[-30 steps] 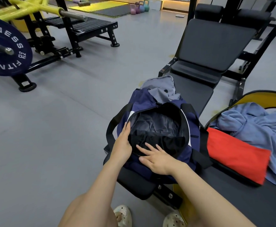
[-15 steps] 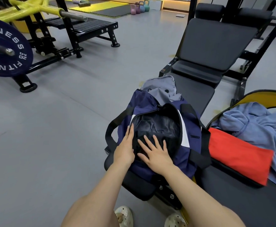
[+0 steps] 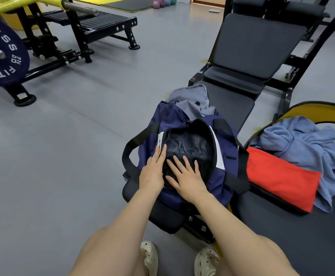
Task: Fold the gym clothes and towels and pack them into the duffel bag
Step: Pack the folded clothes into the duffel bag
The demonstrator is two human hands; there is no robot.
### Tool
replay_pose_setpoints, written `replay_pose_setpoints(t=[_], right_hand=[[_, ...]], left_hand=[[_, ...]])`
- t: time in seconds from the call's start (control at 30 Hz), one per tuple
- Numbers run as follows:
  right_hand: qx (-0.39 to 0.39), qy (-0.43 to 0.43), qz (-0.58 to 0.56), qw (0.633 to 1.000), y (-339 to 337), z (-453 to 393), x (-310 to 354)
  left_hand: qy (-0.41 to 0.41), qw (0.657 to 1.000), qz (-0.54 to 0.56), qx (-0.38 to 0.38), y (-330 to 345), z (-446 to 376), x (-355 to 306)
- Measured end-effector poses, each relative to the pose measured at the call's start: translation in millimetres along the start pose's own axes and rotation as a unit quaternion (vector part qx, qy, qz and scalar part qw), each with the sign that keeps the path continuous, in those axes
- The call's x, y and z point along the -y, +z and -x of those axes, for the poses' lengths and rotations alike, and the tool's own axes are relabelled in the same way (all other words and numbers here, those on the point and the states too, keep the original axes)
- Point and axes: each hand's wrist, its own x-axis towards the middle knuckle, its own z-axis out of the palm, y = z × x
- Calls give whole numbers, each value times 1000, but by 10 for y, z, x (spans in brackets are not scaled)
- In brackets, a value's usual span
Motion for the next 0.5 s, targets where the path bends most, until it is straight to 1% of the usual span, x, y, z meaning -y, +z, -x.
replay_pose_setpoints(t=[0.23,0.33,0.4,0.5], right_hand=[[-89,-22,-18,996,-188,142,-69],[-139,-34,-22,989,-334,219,-98],[-173,-34,-28,984,-452,250,-162],[-208,-5,-39,977,-612,305,-346]], left_hand=[[40,998,39,-24,4,32,-97],[34,999,37,-6,-3,55,-185],[33,999,4,20,-30,40,-256],[26,994,-79,67,-55,-29,-333]])
